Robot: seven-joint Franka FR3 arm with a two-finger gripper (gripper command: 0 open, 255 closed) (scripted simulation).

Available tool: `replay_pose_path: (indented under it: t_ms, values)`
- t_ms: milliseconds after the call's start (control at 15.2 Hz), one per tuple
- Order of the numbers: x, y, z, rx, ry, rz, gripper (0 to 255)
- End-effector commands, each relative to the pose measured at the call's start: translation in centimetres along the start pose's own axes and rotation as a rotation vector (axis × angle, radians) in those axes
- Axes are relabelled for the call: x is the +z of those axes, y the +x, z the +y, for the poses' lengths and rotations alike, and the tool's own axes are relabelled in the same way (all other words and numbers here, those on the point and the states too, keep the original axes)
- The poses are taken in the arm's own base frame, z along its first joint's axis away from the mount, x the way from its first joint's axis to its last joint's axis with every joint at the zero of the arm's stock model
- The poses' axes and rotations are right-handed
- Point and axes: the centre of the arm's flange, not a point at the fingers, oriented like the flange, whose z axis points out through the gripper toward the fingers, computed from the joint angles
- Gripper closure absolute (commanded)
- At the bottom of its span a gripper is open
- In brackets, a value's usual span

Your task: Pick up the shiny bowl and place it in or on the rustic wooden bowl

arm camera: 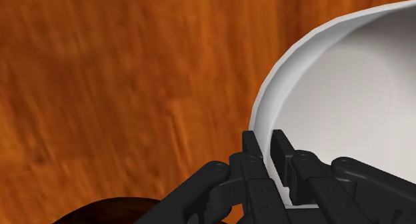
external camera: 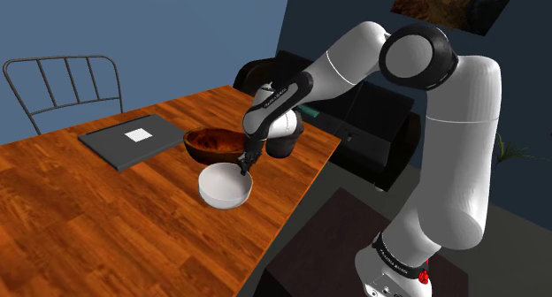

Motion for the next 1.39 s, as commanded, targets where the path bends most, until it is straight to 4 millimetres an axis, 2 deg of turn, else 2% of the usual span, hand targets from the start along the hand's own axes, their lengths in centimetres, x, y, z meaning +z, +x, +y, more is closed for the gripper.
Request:
replay_pose_path:
  t_ms: [0, 1320]
  values:
    - [-1.0, 0.0, -0.2, 0.0, 0.0, 0.001, 255]
    - [-11.4, 0.0, -1.5, 0.0, 0.0, 0.001, 255]
